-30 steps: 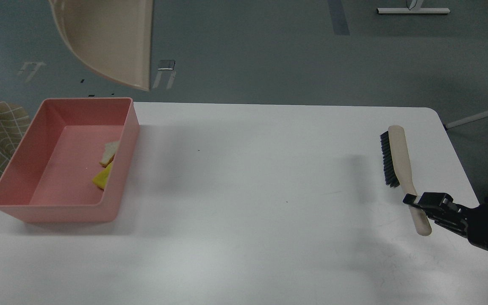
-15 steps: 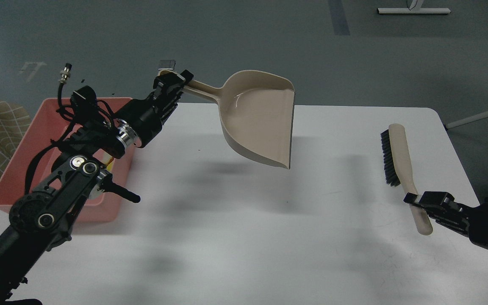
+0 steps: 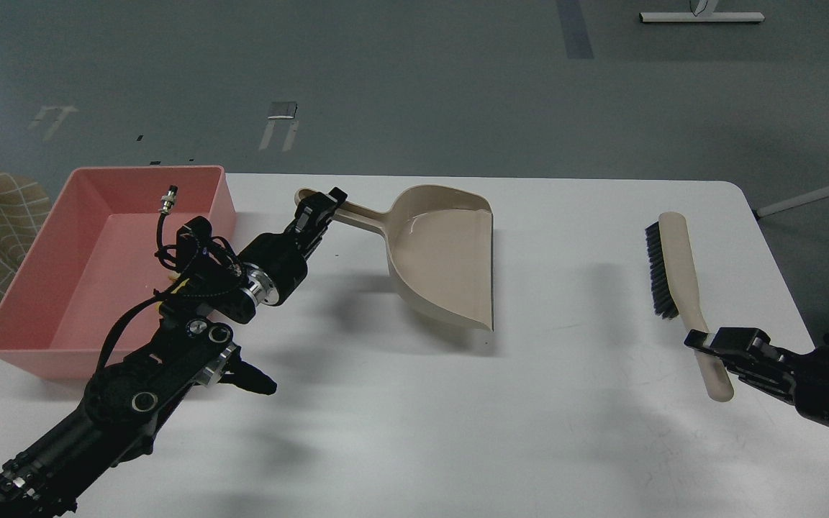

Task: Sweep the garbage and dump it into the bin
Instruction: 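Lower the dustpan back onto the table with the left gripper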

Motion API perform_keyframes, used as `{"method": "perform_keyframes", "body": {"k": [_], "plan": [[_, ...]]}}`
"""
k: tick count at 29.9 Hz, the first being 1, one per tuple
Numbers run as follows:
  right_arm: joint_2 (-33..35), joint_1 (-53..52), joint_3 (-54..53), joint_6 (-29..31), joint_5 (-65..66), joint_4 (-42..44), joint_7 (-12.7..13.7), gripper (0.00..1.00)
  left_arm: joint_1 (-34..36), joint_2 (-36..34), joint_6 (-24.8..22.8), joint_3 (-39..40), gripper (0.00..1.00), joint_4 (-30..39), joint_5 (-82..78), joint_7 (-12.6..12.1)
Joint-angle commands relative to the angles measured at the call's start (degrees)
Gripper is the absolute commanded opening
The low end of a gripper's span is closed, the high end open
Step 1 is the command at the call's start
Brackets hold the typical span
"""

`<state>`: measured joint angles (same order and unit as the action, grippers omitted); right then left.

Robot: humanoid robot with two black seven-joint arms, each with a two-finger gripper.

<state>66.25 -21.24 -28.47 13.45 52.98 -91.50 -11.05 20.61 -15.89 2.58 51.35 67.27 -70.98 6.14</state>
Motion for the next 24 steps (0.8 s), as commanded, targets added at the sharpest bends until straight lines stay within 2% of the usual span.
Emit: {"method": "perform_keyframes", "body": {"k": [1,10,15,16,17,18,19,20,22,24], "plan": [[-0.24,-0.03,0.0,-0.01,0.02,0.01,0.15,0.0,-1.88,-0.01,0.23,-0.11,0.0,-0.03,-0.12,0.1],[-0.42,0.15,0.0,-0.01,0.02,-0.08,0.15,0.0,-2.94,-0.01,0.94,-0.11,0.0,-1.35,-0.03,1.33],[-0.51,0.15,0.0,-0.01,0.02,-0.08,0.24,0.0,-3.64,-0.01,0.94,-0.11,0.13,-2.49,0.06,1.33],[-0.51,0.23,0.0,-0.01,0.02,-0.08,0.24,0.0,-3.64,-0.01,0.76,-0.19,0.22,-2.49,0.06,1.33],[-0.51,0.23,0.0,-0.01,0.02,0.01,0.24,0.0,-3.99,-0.01,0.76,-0.19,0.39,-2.58,0.06,1.42],[-0.51,0.23,0.0,-0.01,0.02,0.01,0.15,0.0,-4.17,-0.01,0.67,-0.19,0.51,-2.58,0.06,1.42],[-0.42,0.23,0.0,-0.01,0.02,0.01,0.24,0.0,-4.43,-0.1,0.41,-0.11,0.76,-2.58,0.32,1.51],[-0.51,0.23,0.0,-0.01,0.02,0.01,0.24,0.0,-4.43,-0.1,0.41,-0.11,0.87,-2.58,0.41,1.68],[-0.42,0.23,0.08,-0.01,0.02,0.01,0.24,0.0,-4.43,-0.28,0.15,-0.19,0.96,-2.58,0.76,1.95],[-0.42,0.23,0.08,-0.01,0.1,0.1,0.24,0.0,-4.43,-0.54,-0.82,-0.19,0.97,-2.58,0.76,1.95]]}}
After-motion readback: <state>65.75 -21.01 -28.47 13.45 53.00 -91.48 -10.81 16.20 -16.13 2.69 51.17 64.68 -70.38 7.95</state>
